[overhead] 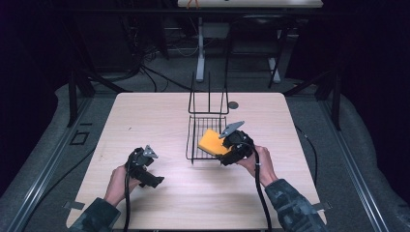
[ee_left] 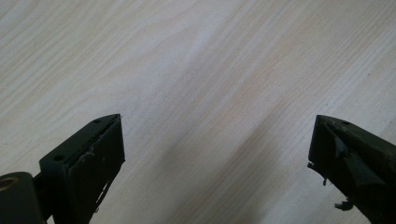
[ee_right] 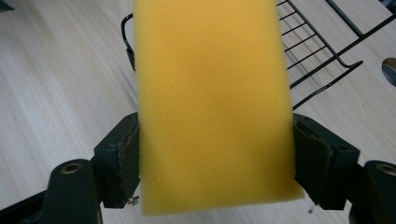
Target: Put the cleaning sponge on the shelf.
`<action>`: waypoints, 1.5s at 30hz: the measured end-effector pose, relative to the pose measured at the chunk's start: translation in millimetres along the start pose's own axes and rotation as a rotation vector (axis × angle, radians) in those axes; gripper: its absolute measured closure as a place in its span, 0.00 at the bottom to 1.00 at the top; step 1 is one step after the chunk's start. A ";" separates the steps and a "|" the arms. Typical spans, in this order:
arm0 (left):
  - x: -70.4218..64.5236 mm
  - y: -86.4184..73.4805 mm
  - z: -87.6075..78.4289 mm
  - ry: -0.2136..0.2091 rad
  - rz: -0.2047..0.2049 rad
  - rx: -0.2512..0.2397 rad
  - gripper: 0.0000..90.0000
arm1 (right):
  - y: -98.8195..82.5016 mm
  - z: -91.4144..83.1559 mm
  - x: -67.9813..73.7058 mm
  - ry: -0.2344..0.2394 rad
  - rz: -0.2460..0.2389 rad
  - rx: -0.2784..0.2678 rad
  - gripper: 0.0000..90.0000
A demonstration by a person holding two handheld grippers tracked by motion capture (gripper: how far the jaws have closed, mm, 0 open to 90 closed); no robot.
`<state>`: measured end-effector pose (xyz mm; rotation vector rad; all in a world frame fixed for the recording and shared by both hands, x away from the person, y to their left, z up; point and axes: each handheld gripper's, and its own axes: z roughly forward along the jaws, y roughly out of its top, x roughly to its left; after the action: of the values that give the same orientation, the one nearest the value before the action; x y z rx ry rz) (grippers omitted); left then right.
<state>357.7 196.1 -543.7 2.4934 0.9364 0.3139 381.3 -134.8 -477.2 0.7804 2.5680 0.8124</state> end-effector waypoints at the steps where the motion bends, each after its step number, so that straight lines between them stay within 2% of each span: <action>1: -0.1 -0.1 -0.2 0.001 0.000 0.000 0.04 | 0.5 1.0 -0.3 -0.003 -0.004 -0.006 0.28; 6: 0.2 0.0 0.1 0.001 0.000 0.001 0.04 | 2.7 6.6 -0.7 -0.008 0.015 -0.021 0.28; 14: -0.3 -0.2 -0.2 0.000 0.003 0.000 0.04 | 6.2 17.0 1.6 -0.011 0.019 -0.032 0.28; 23: -0.3 -0.2 0.4 -0.004 0.000 0.002 0.04 | 8.8 26.3 1.1 -0.020 0.011 -0.029 0.28; 40: -0.2 -0.3 0.6 -0.003 0.000 0.004 0.04 | 7.2 42.5 -3.9 -0.047 0.046 -0.028 0.27; 41: -0.1 -0.2 0.5 -0.001 0.004 0.007 0.04 | 6.7 43.7 -5.6 -0.061 0.033 -0.024 0.27; 45: -0.2 -0.2 0.7 -0.002 0.006 0.009 0.04 | 5.5 47.4 -7.0 -0.061 0.042 -0.017 0.27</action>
<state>357.7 195.8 -544.5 2.5049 0.9316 0.3092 410.9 -115.1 -509.8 0.8430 2.4958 0.8092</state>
